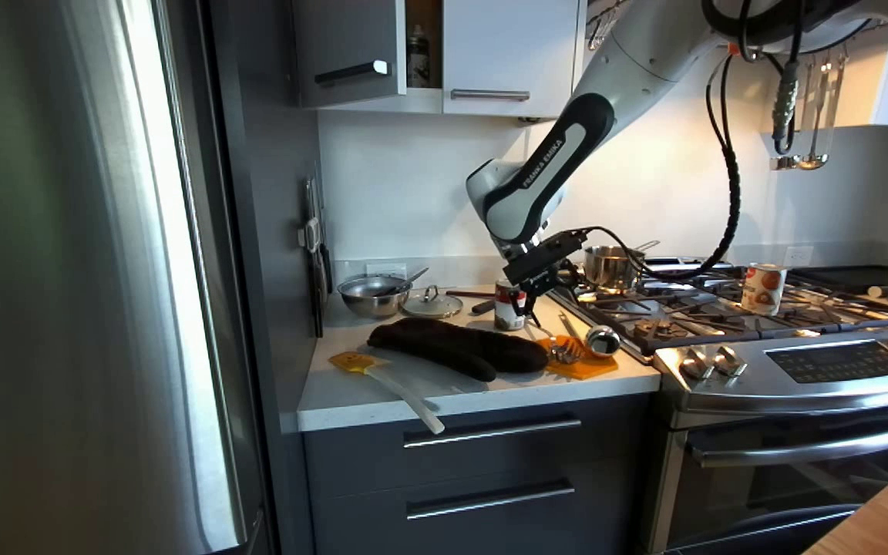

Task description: Put the metal kitchen on the wall hook

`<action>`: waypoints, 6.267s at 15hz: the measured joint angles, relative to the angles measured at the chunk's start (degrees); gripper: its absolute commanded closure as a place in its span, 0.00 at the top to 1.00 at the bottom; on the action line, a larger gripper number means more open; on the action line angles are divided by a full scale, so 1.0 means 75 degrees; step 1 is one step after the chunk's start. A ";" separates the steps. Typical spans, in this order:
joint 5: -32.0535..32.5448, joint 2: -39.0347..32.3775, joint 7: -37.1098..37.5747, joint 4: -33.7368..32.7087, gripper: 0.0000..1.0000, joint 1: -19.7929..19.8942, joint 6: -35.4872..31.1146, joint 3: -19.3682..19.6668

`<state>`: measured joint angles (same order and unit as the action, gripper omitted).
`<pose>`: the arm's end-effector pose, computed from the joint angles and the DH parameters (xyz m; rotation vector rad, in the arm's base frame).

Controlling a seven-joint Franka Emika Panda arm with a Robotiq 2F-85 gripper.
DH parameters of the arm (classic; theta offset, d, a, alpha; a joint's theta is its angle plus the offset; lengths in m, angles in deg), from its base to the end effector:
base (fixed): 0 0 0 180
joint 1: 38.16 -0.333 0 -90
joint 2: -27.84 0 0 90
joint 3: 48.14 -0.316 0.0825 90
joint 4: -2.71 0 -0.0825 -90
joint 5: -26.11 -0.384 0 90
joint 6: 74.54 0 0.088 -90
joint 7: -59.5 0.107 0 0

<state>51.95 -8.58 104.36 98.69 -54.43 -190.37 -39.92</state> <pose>0.6481 0.0748 0.2227 2.5571 -0.4747 -0.0642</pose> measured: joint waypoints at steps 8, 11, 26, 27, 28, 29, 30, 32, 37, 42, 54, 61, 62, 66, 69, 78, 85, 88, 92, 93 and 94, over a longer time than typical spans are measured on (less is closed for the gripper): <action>0.0468 -0.0318 0.0130 -0.0292 1.00 -0.0081 0.0012 0.0003; 0.0618 -0.0369 0.0344 -0.0361 1.00 -0.0120 0.0178 0.0021; 0.1940 -0.1921 0.1192 -0.1821 1.00 -0.0574 0.2037 0.0046; 0.1991 -0.2018 0.1192 -0.1927 1.00 -0.0583 0.2166 0.0040; 0.2039 -0.2107 0.1192 -0.2026 1.00 -0.0592 0.2275 0.0035; 0.2086 -0.2189 0.1192 -0.2116 1.00 -0.0603 0.2342 0.0035; 0.2129 -0.2267 0.1192 -0.2210 0.90 -0.0612 0.2410 0.0031; 0.2206 -0.2405 0.1192 -0.2384 0.72 -0.0631 0.2508 0.0024; 0.2341 -0.2654 0.1191 -0.2714 0.64 -0.0668 0.2632 0.0006; 0.2397 -0.2786 0.1183 -0.2912 0.29 -0.0687 0.2769 -0.0021; 0.2489 -0.2929 0.1143 -0.3128 0.62 -0.0719 0.2926 -0.0059; 0.2486 -0.3159 0.1056 -0.3432 0.55 -0.0686 0.3526 -0.0063; 0.2483 -0.3222 0.1056 -0.3512 0.53 -0.0671 0.3670 -0.0063; 0.2449 -0.3502 0.0993 -0.3869 0.51 -0.0595 0.4133 -0.0065; 0.2422 -0.3720 0.0848 -0.4152 0.49 -0.0542 0.4346 -0.0078; 0.2277 -0.4288 0.0576 -0.4937 0.00 -0.0427 0.4566 -0.0086; 0.2232 -0.4360 0.0416 -0.5158 0.01 -0.0464 0.4580 -0.0086; 0.2237 -0.4194 0.0415 -0.5120 0.01 -0.0569 0.4634 -0.0087; 0.2238 -0.3720 0.0446 -0.4809 0.01 -0.0721 0.4991 -0.0081; 0.2239 -0.3575 0.0492 -0.4670 0.01 -0.0739 0.5045 -0.0072; 0.2276 -0.3415 0.0567 -0.4503 0.01 -0.0747 0.5051 -0.0059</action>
<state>69.02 -34.20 108.61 64.92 -60.04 -152.49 -40.36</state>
